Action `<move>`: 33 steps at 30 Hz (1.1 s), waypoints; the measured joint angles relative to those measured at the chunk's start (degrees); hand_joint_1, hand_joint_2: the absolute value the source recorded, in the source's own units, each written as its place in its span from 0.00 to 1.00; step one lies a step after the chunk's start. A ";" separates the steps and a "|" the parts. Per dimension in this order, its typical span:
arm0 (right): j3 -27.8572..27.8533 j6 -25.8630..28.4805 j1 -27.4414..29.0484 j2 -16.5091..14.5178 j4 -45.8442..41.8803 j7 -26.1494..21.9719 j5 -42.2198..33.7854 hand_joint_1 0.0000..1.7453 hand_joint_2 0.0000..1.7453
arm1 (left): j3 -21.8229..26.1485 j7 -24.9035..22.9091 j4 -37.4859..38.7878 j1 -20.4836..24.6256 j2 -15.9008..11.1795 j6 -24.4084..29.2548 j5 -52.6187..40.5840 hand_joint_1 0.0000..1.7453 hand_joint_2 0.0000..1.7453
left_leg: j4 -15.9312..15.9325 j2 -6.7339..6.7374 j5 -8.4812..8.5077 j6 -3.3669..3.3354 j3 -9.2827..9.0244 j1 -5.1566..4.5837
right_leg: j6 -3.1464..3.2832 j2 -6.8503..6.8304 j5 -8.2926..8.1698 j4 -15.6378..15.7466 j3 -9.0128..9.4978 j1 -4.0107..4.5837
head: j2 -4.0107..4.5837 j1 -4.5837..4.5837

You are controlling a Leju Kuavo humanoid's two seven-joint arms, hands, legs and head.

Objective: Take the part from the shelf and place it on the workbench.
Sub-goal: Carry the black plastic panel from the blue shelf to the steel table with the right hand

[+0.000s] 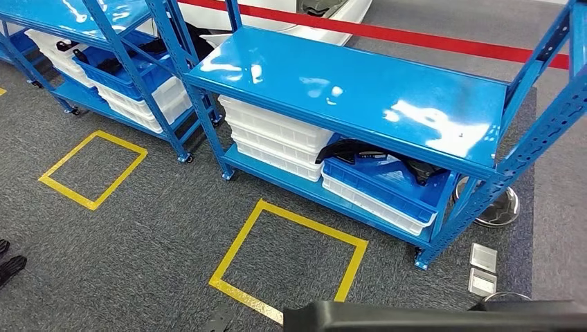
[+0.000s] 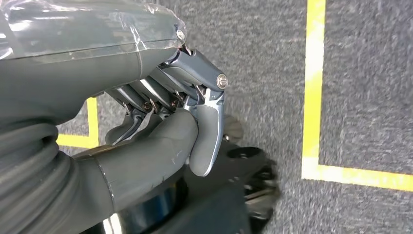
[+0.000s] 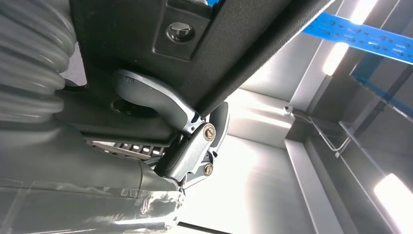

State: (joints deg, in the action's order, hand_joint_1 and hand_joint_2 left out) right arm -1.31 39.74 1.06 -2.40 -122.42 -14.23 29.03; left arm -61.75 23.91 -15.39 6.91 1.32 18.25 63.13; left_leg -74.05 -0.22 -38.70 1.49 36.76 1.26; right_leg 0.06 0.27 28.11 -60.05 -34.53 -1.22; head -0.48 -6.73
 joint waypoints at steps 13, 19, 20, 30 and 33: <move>0.00 0.01 -0.05 0.05 0.00 -0.18 0.00 1.00 1.00 | 0.01 0.02 0.00 0.08 -0.14 0.00 0.06 1.00 1.00 | 17.80 0.41 9.19 -4.10 -8.22 -2.41 | -1.13 -0.02 1.55 -3.10 -2.13 1.07 | 0.00 -0.18; 0.01 0.01 0.13 0.09 0.00 -0.20 -0.07 1.00 1.00 | 0.02 0.17 0.00 -0.07 -0.14 0.07 0.52 1.00 1.00 | 16.70 0.69 10.61 -4.04 -5.12 -2.20 | -2.16 -0.07 5.50 -10.42 -2.09 0.50 | 0.00 -0.05; 0.01 0.01 0.09 0.09 0.01 -0.23 -0.09 1.00 1.00 | 0.02 0.24 0.00 -0.06 -0.14 0.10 0.61 1.00 1.00 | 16.28 0.69 10.63 -3.94 -4.72 -2.13 | -2.11 -0.11 4.20 -6.22 0.51 0.41 | 0.00 -0.05; 0.08 0.00 -0.23 0.09 0.08 -0.46 -0.24 1.00 1.00 | 0.03 0.50 0.00 -0.09 -0.09 0.26 1.07 1.00 1.00 | 5.30 0.23 3.85 -0.87 -0.03 -1.48 | 1.54 -0.43 0.30 2.61 3.17 0.36 | 0.00 -0.41; 0.09 0.00 -0.22 0.09 0.27 -0.46 -0.25 1.00 1.00 | 0.04 0.50 0.00 -0.24 -0.09 0.34 1.09 1.00 1.00 | 0.26 0.23 1.88 -0.20 0.59 -0.71 | 1.30 -0.52 -0.46 2.18 1.69 0.29 | 0.00 -0.46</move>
State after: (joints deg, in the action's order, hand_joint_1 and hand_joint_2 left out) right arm -1.22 39.74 0.84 -2.32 -122.15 -14.69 28.77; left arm -61.70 24.41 -15.39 6.67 1.22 18.59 64.23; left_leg -73.79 0.02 -36.82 1.28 37.35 0.56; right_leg 1.35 -0.25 27.65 -57.87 -32.84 -0.93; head -0.48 -7.20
